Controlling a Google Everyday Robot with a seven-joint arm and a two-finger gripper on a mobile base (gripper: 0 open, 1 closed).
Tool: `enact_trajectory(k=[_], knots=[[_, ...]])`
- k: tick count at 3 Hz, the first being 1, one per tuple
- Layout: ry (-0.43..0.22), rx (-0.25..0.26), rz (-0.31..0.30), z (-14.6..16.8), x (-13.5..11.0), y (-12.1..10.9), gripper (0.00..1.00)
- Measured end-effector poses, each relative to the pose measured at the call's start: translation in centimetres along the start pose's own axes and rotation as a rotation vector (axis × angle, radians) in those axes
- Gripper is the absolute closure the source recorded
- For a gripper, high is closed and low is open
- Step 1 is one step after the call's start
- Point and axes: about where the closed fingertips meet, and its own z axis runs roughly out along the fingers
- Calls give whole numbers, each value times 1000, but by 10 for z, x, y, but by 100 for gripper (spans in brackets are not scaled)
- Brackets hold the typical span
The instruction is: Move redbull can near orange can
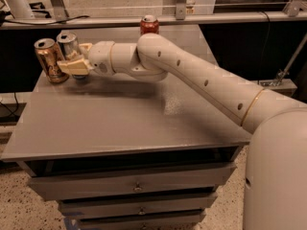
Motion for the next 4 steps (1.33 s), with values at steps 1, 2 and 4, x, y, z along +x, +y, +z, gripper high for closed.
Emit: enact_trajectory(k=[1,2,4], knots=[[7,-5,27,-2,9,4,100],[11,-21,68,-1,17,7,82],[17,-35,113,-1,27,11,36]])
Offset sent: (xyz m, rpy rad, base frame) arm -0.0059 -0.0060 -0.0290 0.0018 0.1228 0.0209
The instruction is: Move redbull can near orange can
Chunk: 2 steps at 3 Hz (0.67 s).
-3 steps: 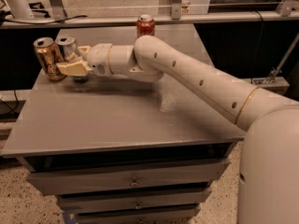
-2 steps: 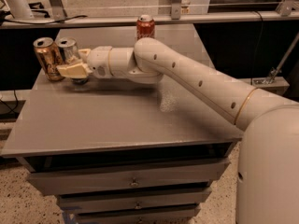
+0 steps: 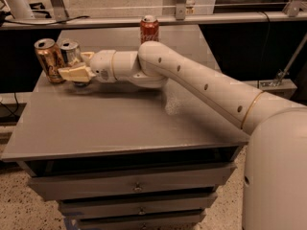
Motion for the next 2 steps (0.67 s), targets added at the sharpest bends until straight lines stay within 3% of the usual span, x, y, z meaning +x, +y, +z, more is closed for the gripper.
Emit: enact_trajectory(k=[1,2], knots=[[0,0,0,0,0,0,13],[3,-1,13,-2,2,1,0]])
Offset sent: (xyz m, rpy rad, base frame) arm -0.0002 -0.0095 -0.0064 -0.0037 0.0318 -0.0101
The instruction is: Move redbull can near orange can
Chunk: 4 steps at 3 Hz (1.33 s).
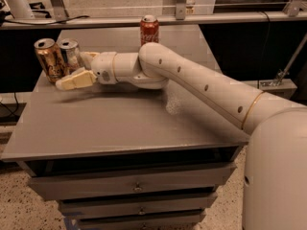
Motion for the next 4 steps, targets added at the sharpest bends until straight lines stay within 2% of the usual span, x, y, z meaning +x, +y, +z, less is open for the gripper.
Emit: enact_trajectory(k=[1,2,3,4], knots=[[1,11,3,-8,-1,0,0],[4,64,-6,-41,-5,-4,0],[-19,152,-20,-96,-12,-1,0],[-45,246,-36,-166,-18,5,0]])
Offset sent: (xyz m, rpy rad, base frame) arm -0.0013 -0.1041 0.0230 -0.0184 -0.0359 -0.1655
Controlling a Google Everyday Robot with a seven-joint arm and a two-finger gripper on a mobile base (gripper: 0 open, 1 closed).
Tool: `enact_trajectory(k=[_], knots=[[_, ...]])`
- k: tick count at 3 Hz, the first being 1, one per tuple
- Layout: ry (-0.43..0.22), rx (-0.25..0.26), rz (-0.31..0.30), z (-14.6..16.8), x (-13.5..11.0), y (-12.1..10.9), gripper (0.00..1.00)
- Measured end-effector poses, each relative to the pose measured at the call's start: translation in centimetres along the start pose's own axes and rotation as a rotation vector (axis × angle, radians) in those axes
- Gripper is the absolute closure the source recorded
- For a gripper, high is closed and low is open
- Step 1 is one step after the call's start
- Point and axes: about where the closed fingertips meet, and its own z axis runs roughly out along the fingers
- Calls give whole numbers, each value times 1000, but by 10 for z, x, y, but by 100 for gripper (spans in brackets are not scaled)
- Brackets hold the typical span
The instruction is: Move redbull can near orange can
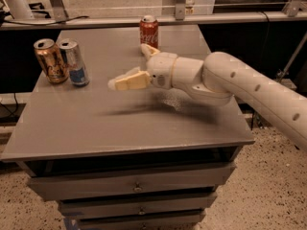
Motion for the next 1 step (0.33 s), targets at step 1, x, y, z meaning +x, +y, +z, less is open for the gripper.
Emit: enact_trajectory(k=[1], knots=[[-1,60,1,-35,1,-16,0]])
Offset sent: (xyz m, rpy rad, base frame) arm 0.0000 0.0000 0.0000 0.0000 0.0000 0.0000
